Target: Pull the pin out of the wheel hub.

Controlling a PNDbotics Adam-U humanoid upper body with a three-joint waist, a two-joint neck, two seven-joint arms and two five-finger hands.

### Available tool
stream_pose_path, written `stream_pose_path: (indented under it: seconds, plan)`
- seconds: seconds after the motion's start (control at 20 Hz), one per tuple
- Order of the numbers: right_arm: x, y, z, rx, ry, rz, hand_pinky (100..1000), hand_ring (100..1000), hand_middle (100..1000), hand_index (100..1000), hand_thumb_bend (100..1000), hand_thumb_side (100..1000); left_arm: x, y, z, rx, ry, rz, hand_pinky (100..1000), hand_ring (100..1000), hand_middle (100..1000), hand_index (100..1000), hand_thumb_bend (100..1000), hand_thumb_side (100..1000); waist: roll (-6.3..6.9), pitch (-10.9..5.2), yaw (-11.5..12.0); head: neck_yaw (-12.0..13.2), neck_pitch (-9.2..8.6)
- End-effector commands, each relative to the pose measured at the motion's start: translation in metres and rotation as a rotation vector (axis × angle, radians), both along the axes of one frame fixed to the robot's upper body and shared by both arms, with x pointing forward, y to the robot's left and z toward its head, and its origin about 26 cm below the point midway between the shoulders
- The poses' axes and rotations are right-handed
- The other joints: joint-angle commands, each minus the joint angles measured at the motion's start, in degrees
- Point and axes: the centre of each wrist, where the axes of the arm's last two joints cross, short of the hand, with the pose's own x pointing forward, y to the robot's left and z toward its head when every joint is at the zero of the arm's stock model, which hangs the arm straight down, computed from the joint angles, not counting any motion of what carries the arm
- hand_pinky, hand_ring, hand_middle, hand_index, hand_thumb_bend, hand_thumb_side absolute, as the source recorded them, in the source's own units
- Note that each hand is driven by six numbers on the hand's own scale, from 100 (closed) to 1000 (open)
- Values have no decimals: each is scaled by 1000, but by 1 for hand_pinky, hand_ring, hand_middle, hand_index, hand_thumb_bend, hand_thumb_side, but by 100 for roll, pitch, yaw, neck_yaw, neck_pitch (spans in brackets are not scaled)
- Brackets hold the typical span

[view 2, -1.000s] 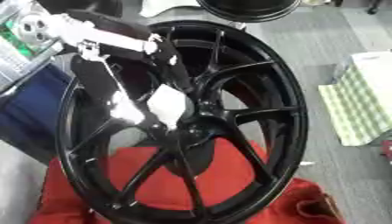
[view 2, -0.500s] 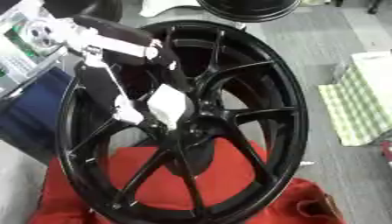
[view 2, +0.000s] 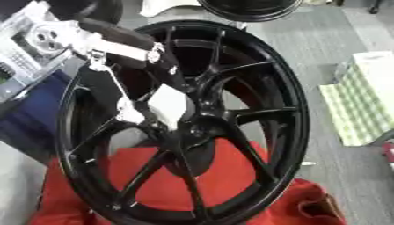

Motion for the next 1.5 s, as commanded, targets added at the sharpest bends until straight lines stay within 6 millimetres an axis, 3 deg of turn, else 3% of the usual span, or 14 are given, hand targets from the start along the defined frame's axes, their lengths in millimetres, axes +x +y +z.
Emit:
stream_pose_path:
  seconds: [0.05,0.4,0.7,1.05,1.5]
  plan:
    - [-2,1,11,-10,-39,10,657,733,679,746,100,751,-3,0,9,-7,-23,-6,806,717,612,744,320,218,-20,-93,-4,9,-44]
    - [-3,2,10,-4,-39,4,657,735,682,747,100,754,-3,1,10,-22,-13,-2,771,635,493,632,244,196,-19,-96,1,6,-47]
    - [-3,1,9,2,-39,-2,657,736,682,747,100,754,-6,2,19,-60,7,17,731,590,434,519,146,100,-20,-111,12,-9,-50]
    - [-3,2,7,8,-40,-3,658,736,684,747,100,757,-13,6,33,-101,-34,45,691,520,349,411,188,100,-15,-119,18,-20,-49]
    - [-4,0,6,12,-39,-14,660,738,687,748,100,757,-27,14,59,-193,-35,68,683,498,310,378,238,100,-7,-178,63,-45,5]
